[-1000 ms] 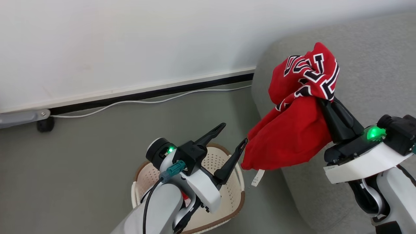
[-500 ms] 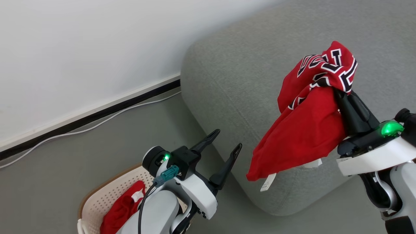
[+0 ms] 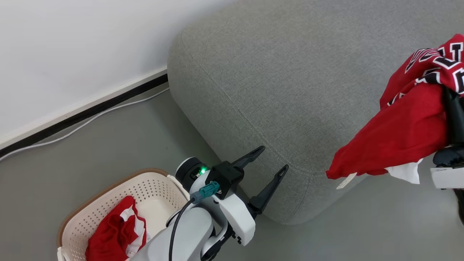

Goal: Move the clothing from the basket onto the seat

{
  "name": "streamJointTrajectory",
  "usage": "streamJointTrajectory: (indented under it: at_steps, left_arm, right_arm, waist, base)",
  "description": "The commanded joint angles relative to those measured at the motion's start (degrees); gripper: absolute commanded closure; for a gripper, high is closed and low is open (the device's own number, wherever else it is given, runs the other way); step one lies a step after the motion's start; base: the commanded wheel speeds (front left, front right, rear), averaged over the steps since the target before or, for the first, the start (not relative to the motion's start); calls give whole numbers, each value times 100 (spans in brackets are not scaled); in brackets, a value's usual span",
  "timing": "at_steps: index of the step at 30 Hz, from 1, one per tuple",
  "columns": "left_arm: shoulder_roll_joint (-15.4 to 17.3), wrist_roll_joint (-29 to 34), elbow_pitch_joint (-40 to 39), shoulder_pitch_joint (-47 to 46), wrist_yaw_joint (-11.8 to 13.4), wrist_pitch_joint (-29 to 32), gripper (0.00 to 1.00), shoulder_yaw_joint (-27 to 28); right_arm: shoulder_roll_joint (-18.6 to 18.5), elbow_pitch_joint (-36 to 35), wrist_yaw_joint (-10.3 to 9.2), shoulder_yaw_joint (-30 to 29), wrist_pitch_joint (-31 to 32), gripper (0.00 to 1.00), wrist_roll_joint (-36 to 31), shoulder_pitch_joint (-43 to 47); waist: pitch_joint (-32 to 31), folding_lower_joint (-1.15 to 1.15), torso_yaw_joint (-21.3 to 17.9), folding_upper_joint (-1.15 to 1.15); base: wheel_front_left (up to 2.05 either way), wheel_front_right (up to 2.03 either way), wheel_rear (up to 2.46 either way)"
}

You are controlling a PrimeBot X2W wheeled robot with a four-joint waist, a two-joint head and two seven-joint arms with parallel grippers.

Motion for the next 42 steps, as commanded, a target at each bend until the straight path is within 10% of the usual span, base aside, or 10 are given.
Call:
streamJointTrajectory:
  at_steps: [1, 12, 42]
  left_arm:
    - [13, -86, -120, -304, -40, -35, 0, 92]
    - [12, -51, -55, -568, 410, -35, 0, -481]
    - [12, -437, -591, -2141, 1939, -35, 0, -2500]
  right_arm:
    - [-230, -133, 41, -70, -34, 100, 8, -73]
    - [-838, 597, 41, -311, -34, 100, 4, -1235]
    - [-2599, 3508, 41, -1182, -34, 100, -94, -4105]
  waist:
    - [145, 0, -15, 0]
    - [1085, 0, 29, 0]
    - [3760, 0, 1650, 0]
  base:
    - [0, 0, 0]
    - [0, 0, 0]
    - [0, 0, 0]
